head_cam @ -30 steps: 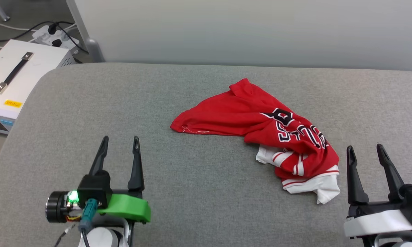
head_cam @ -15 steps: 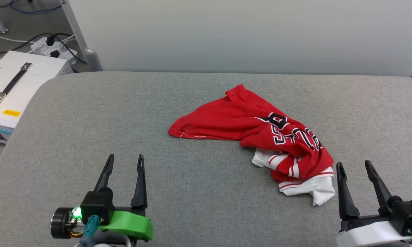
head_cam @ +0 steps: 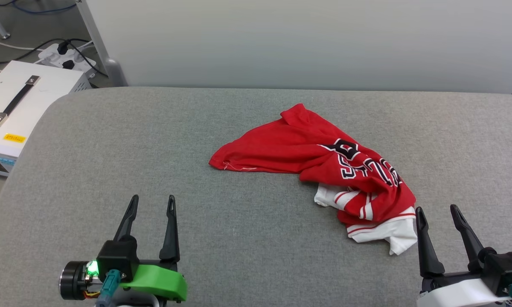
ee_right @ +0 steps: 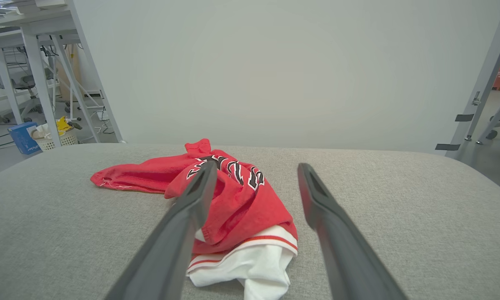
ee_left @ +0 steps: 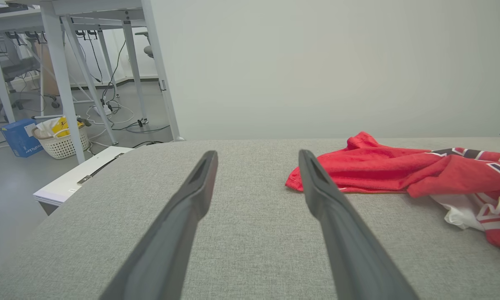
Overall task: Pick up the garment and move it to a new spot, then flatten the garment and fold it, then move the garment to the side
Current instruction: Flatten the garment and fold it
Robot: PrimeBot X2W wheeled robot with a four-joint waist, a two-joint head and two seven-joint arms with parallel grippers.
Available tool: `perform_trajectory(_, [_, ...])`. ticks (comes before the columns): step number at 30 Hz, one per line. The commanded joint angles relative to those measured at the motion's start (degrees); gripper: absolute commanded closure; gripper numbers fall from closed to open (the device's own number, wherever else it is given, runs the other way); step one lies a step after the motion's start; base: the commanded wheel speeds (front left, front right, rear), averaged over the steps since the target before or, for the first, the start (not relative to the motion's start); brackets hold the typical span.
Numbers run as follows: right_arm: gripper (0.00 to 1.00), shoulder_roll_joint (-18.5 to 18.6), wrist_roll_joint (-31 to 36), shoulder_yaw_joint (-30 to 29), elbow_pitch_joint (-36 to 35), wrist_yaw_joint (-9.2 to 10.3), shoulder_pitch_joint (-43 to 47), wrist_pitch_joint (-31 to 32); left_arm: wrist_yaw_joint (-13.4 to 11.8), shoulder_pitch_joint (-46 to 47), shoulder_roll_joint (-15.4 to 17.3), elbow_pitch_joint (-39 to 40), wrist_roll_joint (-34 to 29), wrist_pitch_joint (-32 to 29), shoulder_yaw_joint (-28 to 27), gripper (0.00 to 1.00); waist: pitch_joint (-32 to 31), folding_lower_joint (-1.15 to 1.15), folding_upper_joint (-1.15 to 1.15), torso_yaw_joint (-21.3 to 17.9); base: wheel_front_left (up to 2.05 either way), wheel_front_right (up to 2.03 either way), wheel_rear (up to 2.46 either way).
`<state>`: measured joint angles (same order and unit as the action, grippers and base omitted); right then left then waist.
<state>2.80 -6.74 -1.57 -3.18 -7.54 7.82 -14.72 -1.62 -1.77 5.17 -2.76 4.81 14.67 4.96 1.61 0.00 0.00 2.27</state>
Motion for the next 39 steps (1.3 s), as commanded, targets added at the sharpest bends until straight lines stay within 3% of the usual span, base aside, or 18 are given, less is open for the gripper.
perform_trajectory(1, [0.0,0.1,-0.1,0.1,0.1,0.05,0.4,-0.3,0.5,-0.8,-0.5,-0.1,-0.7,0.3,-0.3,0.0,0.1,0.0,0.0,0.0,0.0,0.0,0.0])
perform_trajectory(15, [0.0,0.1,4.8,-0.5,-2.9,0.05,-3.7,-0.3,1.3,-0.4,-1.4,-0.9,-1.8,0.3,-1.4,0.0,0.8,0.0,0.0,0.2,0.0,0.0,0.0])
perform_trajectory(20, [0.0,3.6,5.8,-1.2,-6.3,0.05,-9.0,-0.3,1.4,0.3,-1.7,-1.1,-1.9,0.3,-1.2,0.0,1.8,0.0,0.0,0.3,0.0,0.0,0.0])
perform_trajectory(25, [0.0,12.3,3.7,3.1,-5.1,0.05,-14.9,-0.3,1.1,0.9,-1.9,-1.1,-1.9,0.3,-1.4,0.0,2.8,0.0,0.0,-0.1,0.0,0.0,0.0])
perform_trajectory(30, [0.0,22.9,-2.5,11.4,0.0,0.05,-20.5,1.5,1.2,1.1,-2.0,-1.1,-2.1,0.3,-1.6,0.0,3.5,0.0,0.0,-0.4,0.0,0.0,0.0])
perform_trajectory(34, [0.0,31.1,-10.6,19.7,0.4,0.05,-24.0,10.4,1.2,1.4,-2.1,-0.8,-2.2,0.3,-1.7,0.0,4.5,0.0,0.0,-0.5,0.0,0.0,0.0])
perform_trajectory(39, [0.0,37.7,-21.5,27.1,-1.3,0.05,-26.7,24.3,1.1,2.0,-2.1,-0.7,-2.1,0.3,-1.6,0.0,5.9,0.0,0.0,-0.6,0.0,0.0,0.0])
